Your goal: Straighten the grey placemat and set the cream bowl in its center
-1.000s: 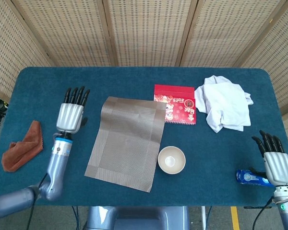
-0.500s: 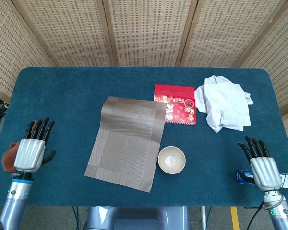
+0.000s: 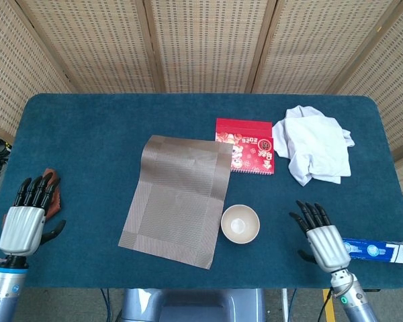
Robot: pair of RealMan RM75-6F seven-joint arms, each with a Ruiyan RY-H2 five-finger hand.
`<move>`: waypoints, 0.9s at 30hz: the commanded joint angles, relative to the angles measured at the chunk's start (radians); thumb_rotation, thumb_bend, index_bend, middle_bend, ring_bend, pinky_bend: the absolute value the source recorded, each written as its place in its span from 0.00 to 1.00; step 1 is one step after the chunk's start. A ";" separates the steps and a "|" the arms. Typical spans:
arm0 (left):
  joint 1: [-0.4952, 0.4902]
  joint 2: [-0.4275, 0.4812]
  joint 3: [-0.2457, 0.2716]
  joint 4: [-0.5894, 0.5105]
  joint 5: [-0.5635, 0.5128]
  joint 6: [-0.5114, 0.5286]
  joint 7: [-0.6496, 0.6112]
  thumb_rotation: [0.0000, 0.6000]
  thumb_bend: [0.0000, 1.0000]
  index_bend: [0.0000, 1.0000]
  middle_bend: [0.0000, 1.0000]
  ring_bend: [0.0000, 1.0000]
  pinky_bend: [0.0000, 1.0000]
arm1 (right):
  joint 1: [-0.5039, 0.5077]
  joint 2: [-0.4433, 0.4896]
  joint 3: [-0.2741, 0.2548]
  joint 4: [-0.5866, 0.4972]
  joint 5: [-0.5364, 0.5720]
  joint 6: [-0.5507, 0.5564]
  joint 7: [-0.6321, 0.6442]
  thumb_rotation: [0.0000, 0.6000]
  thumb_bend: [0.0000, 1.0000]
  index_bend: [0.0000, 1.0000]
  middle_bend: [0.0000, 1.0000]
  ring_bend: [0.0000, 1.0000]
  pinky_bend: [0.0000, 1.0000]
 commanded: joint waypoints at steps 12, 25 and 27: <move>0.022 0.023 -0.035 -0.013 0.001 -0.011 -0.048 1.00 0.24 0.00 0.00 0.00 0.00 | 0.053 -0.204 -0.004 0.023 0.049 -0.131 -0.173 1.00 0.28 0.32 0.02 0.00 0.00; 0.033 0.020 -0.059 -0.008 -0.001 -0.028 -0.057 1.00 0.24 0.00 0.00 0.00 0.00 | 0.076 -0.255 0.033 0.045 0.068 -0.111 -0.217 1.00 0.28 0.33 0.04 0.00 0.03; 0.033 0.019 -0.062 -0.007 -0.005 -0.035 -0.054 1.00 0.24 0.00 0.00 0.00 0.00 | 0.075 -0.247 0.038 0.038 0.076 -0.103 -0.219 1.00 0.28 0.33 0.04 0.00 0.03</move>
